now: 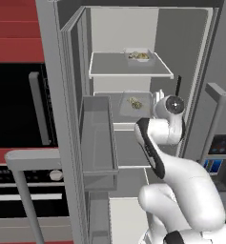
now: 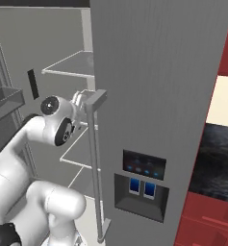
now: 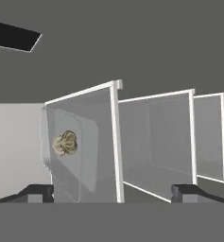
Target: Place two dumplings into each of the tupperware containers and then place the containers in the fridge.
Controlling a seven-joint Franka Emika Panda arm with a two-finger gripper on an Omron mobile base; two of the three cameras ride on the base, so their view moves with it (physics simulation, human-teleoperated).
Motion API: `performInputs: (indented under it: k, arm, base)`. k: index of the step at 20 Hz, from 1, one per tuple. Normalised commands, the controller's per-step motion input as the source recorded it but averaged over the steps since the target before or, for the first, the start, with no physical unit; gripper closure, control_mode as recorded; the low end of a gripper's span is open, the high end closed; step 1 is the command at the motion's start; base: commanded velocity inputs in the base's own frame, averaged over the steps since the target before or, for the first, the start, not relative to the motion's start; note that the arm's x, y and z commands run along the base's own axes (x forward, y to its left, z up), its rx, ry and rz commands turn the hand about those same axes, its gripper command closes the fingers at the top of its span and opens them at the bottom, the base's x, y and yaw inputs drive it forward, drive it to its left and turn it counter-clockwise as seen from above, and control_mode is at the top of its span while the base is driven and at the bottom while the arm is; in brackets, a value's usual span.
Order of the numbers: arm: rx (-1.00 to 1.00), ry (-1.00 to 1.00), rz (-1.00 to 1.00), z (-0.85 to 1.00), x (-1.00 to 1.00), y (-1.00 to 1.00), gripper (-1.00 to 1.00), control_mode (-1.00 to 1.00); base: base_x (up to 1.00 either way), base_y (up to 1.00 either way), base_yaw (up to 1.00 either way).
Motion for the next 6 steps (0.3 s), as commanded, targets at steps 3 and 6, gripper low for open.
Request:
performInputs:
  k: [3, 6]
  arm:
    - [0.0, -0.01, 0.0, 0.74, -0.78, 0.0, -1.0, -1.0]
    - [0.0, 0.0, 0.0, 0.77, -0.89, 0.0, -1.0, -1.0]
  base:
    - [0.0, 0.0, 0.0]
    - [0.0, 0.0, 0.0]
